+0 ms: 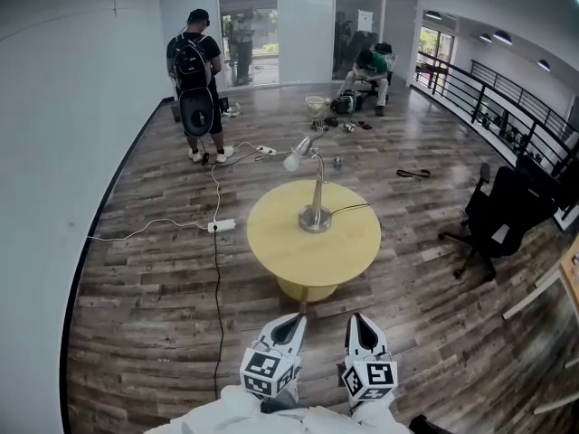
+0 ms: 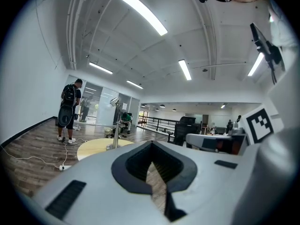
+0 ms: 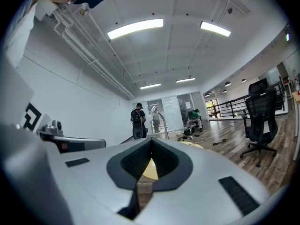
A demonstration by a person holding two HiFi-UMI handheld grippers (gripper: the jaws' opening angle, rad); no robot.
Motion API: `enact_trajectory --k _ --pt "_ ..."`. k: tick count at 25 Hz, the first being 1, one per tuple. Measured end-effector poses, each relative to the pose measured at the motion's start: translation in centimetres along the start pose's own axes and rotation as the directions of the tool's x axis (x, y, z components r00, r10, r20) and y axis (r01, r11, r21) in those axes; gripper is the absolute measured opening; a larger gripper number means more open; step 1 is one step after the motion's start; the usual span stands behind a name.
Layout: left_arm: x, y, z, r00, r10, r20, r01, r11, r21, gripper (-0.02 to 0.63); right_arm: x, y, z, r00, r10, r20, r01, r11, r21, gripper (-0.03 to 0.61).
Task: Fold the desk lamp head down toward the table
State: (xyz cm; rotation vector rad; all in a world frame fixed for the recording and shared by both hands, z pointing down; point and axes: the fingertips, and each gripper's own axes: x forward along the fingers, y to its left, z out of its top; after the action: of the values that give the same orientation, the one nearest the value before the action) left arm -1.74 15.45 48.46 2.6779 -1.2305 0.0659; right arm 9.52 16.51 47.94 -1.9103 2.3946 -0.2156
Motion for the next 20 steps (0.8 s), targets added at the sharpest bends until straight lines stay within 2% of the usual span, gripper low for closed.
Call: enact_trajectory --k 7,14,20 --pt "4.4 2.7 1.8 1.000 -0.024 0.009 0.024 1.000 0.013 -0.002 4.7 -1.4 0.5 1.000 -0.011 -0.001 0.011 1.000 0.006 0.000" --pt "8.9 7.6 2.7 1.000 -0.025 -0.004 0.025 1.000 -0.003 -0.002 11.5 -2.0 0.5 1.000 -0.005 -0.013 0.005 1.000 0.009 0.000" --pt "12.9 11.5 3.7 0.999 -0.044 -0.009 0.044 0.999 0.020 -0.002 18.2 -2.6 0.7 1.000 0.006 -0.009 -0.006 1.000 0.009 0.002"
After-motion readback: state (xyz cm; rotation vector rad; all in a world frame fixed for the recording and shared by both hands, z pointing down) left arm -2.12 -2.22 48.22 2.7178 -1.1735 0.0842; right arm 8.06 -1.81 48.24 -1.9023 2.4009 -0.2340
